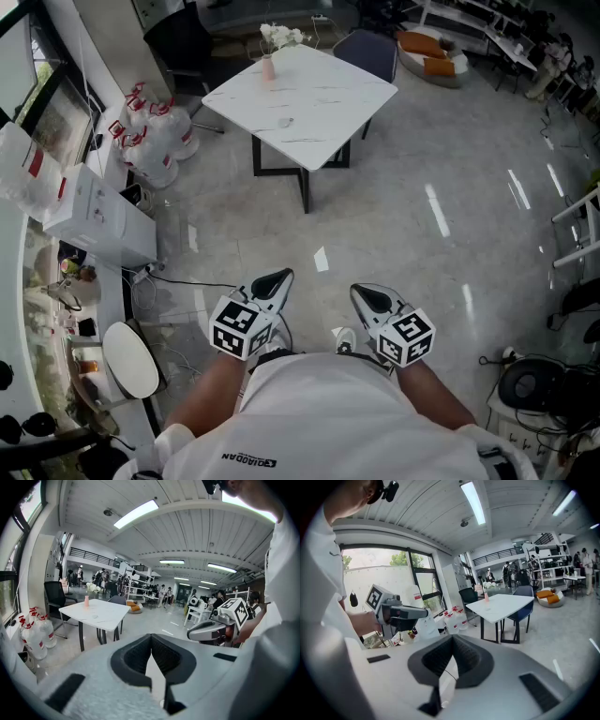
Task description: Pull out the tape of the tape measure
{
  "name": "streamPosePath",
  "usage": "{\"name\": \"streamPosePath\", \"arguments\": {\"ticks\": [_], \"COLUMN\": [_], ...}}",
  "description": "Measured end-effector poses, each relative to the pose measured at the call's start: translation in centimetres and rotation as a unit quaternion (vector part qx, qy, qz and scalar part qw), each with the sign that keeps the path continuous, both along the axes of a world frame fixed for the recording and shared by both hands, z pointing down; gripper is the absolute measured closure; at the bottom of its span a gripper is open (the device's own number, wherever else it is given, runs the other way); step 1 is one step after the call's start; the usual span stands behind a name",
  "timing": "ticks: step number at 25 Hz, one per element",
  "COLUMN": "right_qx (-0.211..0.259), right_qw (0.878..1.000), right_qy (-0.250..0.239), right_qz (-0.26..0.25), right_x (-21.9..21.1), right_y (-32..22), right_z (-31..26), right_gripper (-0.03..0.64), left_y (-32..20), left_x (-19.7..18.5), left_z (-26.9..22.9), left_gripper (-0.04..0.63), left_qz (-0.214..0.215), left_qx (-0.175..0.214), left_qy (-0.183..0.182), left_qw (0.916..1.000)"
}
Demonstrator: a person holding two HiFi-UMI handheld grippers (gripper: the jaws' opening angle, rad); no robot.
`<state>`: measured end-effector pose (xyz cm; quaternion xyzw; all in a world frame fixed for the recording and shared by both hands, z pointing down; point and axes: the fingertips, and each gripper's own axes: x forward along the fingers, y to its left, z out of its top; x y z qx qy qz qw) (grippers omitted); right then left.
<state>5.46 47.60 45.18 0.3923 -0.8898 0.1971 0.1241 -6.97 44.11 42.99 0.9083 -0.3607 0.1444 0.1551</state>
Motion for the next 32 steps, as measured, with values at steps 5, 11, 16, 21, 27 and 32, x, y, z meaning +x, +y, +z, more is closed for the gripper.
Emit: {"name": "streamPosePath", "arguments": {"ticks": [5,11,16,21,27,32], "right_qx": [0.003,0.0,0.001,0.004,0.005,-0.008], "right_qw": [1.0,1.0,1.0,1.0,1.0,1.0], "right_qy": [0.0,-0.001,-0.012,-0.001,0.003,0.005], "right_qz": [-0.002,-0.001,-0.004,-0.005,0.004,0.011], "right_x": [-0.2,-0.7,-2.4,-4.8,-8.9,-12.0], "right_y": [-0.3,-0.4,-0.5,-0.3,0.0,0.7], "right_z": [-0.2,0.1,-0.4,-0.5,-0.4,0.7], "right_gripper": [0.614,0.614,0.611,0.611,0.612,0.611], "left_y": [-0.2,-0.5,-0.9,-0.8,-0.5,0.2], "left_x": [-0.1,-0.5,-1.5,-3.3,-7.8,-10.7], "left_z": [-0.2,0.0,-0.1,-0.2,-0.3,0.9], "left_gripper": [0.586,0.586,0.586,0.586,0.586,0.586], "left_qz": [0.0,0.003,0.01,0.024,0.032,0.039], "left_qx": [0.003,0.003,-0.002,0.0,0.006,-0.004], "left_qy": [0.0,0.002,0.007,0.008,0.005,0.004], "left_qw": [1.0,1.0,0.9999,0.9997,0.9995,0.9992]}}
